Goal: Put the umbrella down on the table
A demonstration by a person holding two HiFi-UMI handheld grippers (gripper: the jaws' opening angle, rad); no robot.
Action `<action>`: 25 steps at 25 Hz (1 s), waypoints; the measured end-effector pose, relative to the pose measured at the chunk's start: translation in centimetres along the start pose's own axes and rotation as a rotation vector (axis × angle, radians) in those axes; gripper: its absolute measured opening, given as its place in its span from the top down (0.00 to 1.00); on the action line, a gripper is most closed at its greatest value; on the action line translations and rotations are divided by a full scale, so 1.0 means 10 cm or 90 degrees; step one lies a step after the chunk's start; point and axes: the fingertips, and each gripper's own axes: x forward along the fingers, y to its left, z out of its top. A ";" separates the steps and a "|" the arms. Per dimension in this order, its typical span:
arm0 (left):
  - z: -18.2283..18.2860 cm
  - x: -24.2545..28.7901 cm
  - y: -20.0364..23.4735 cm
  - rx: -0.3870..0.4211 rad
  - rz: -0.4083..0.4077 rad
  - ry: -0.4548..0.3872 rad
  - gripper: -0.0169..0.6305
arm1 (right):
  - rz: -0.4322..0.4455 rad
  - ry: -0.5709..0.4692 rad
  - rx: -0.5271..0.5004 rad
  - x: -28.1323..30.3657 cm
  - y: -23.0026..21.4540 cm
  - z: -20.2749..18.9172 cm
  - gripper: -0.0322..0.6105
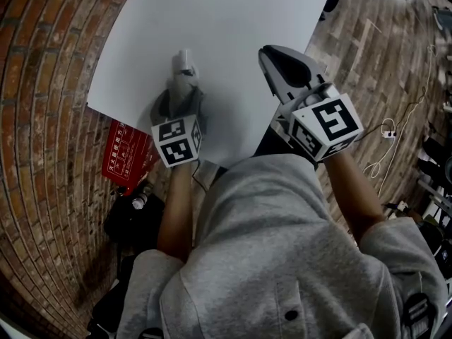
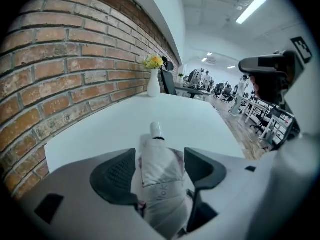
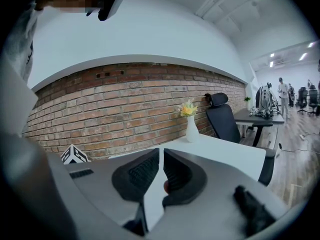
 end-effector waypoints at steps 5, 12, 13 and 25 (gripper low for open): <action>0.25 -0.25 0.04 -0.004 0.007 -0.052 0.50 | 0.006 -0.017 -0.011 -0.04 0.09 0.09 0.89; 0.53 -0.75 0.12 0.012 0.052 -0.129 0.77 | 0.011 -0.055 -0.028 -0.22 0.30 0.21 0.90; 0.57 -0.84 0.11 0.022 0.056 -0.140 0.79 | 0.007 -0.058 -0.033 -0.26 0.33 0.22 0.90; 0.88 -1.69 -0.14 0.023 0.039 -0.241 0.95 | -0.046 -0.071 -0.058 -0.64 0.47 0.31 0.90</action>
